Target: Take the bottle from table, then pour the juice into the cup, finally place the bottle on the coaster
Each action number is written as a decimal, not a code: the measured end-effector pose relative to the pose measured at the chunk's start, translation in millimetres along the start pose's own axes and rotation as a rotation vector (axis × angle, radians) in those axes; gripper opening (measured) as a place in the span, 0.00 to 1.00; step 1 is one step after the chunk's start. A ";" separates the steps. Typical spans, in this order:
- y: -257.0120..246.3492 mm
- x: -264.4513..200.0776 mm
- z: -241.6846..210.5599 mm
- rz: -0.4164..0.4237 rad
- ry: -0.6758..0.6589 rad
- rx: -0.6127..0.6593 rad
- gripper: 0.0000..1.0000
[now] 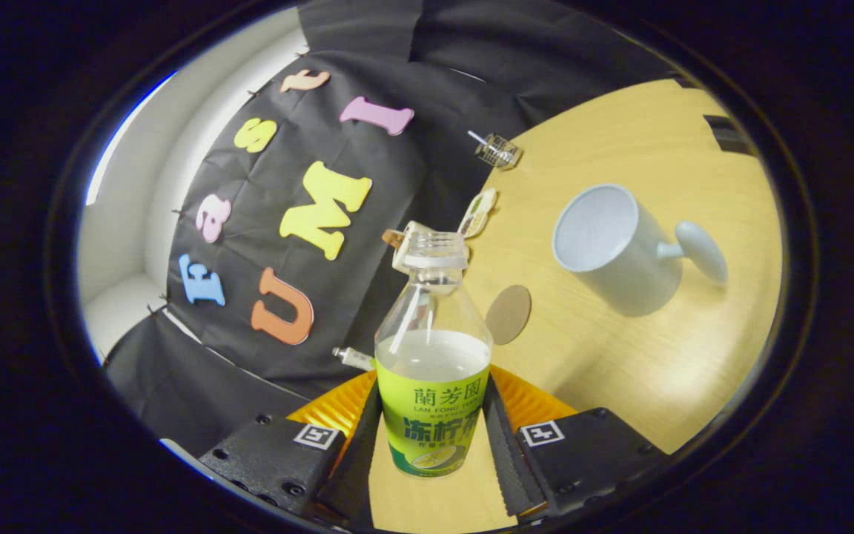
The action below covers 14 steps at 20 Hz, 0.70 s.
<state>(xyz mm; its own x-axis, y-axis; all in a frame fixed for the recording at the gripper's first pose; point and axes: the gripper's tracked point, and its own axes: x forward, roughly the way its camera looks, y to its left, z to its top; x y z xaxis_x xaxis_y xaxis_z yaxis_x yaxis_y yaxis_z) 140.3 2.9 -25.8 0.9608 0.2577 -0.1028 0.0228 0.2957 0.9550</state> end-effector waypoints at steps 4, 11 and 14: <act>1.6 5.4 -6.3 0.047 0.039 0.181 0.74; 12.8 4.4 -2.0 0.104 0.054 0.365 0.74; 21.5 0.5 7.8 0.149 0.046 0.474 0.74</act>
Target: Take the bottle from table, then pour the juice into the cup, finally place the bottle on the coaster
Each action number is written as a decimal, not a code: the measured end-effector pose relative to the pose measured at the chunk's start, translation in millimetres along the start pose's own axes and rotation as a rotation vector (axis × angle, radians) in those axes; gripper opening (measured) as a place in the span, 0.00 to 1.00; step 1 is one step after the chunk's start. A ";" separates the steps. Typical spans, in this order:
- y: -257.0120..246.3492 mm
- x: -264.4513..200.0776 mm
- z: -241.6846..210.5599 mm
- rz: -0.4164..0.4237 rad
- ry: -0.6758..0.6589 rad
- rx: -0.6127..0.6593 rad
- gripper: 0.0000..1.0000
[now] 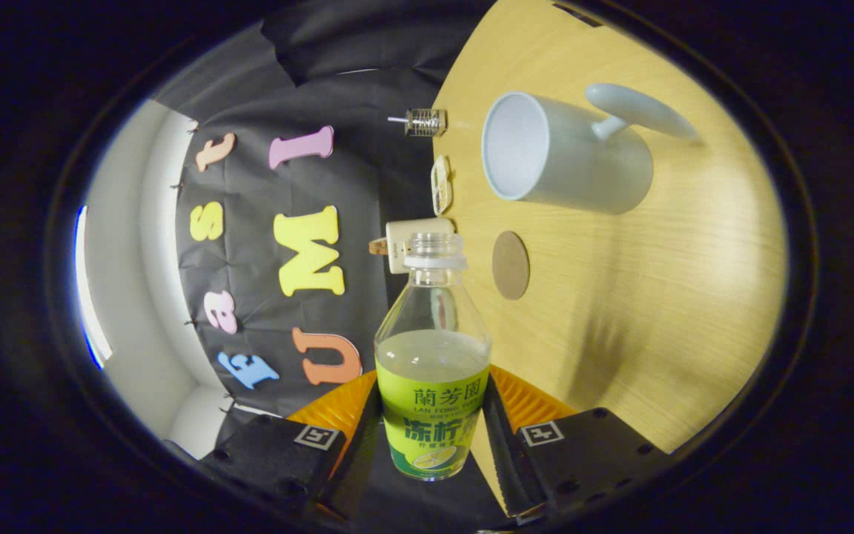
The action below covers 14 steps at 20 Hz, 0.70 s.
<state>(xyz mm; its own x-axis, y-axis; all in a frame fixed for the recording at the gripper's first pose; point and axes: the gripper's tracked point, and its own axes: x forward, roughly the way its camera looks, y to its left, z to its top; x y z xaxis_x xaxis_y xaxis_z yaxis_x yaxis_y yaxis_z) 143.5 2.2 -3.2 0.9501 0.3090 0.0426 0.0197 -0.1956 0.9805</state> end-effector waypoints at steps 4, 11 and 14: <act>7.2 -3.9 11.8 0.001 -0.008 0.067 0.74; 23.1 -8.8 21.3 0.054 0.004 0.218 0.74; 24.0 -9.7 28.9 0.050 -0.003 0.236 0.74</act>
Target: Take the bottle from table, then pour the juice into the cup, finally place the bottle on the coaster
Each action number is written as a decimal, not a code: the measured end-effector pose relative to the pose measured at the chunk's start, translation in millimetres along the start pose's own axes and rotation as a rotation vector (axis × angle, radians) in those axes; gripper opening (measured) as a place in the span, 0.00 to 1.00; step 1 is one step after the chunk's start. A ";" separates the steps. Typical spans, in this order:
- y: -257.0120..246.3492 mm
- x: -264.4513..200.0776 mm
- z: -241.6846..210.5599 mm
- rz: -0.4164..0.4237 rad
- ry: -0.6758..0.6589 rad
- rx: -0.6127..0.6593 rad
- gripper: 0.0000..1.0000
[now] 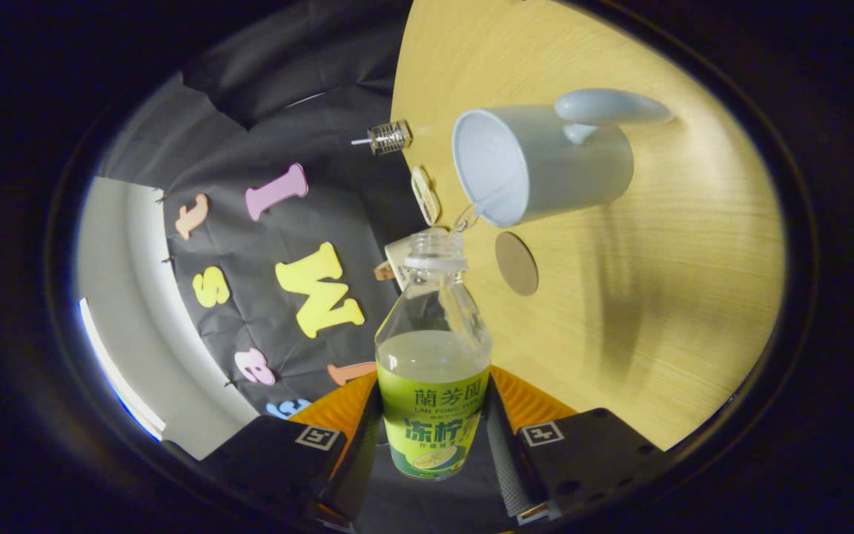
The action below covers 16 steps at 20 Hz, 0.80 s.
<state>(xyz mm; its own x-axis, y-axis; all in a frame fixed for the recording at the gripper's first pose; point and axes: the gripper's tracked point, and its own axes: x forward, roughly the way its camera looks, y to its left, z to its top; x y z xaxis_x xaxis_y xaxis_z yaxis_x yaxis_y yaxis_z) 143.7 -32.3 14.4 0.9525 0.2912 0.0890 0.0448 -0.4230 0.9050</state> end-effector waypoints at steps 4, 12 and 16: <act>8.6 -3.6 5.1 0.017 -0.003 0.030 0.74; 19.3 -1.4 10.2 0.059 -0.012 0.107 0.74; 25.8 -0.9 9.3 0.082 -0.014 0.141 0.74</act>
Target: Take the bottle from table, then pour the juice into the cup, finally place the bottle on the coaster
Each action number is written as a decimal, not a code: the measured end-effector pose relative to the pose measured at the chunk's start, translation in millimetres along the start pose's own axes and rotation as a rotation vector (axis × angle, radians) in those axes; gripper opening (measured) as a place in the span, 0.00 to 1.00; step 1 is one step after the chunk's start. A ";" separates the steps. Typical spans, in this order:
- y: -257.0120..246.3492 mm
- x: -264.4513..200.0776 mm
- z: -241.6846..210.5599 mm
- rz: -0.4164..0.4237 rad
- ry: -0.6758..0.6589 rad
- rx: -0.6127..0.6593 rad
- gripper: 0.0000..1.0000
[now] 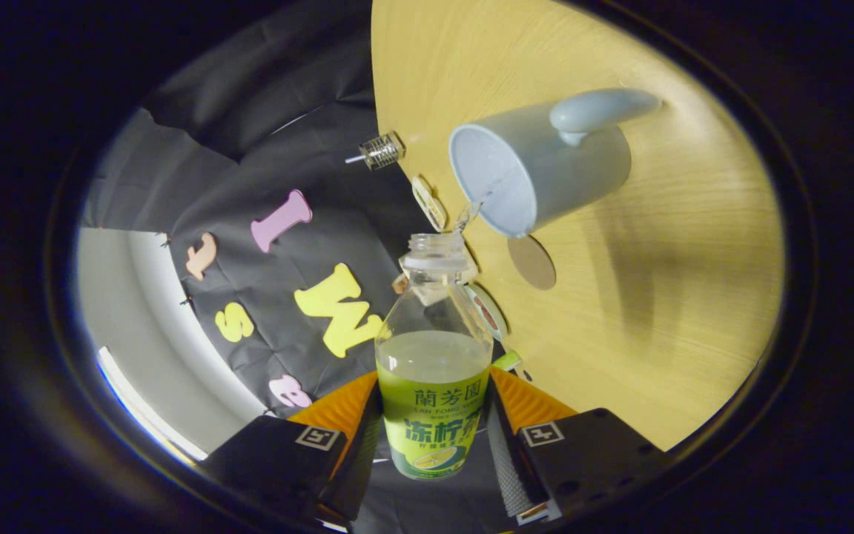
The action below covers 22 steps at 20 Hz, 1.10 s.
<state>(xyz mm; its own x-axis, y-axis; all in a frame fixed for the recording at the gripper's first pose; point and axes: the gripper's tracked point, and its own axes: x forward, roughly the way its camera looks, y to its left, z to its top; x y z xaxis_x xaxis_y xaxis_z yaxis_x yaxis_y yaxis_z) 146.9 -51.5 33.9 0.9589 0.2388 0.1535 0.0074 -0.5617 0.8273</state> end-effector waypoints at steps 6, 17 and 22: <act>17.5 -3.2 1.1 0.039 -0.028 0.054 0.74; 64.0 -8.9 -3.6 0.143 -0.027 0.181 0.74; 80.7 -12.8 -7.7 0.189 -0.030 0.235 0.74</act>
<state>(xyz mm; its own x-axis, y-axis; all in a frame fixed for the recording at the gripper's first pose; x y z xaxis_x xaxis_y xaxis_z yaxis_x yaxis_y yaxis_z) 133.0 -93.8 102.8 0.9574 0.0916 0.2739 -0.1095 -0.7624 0.6378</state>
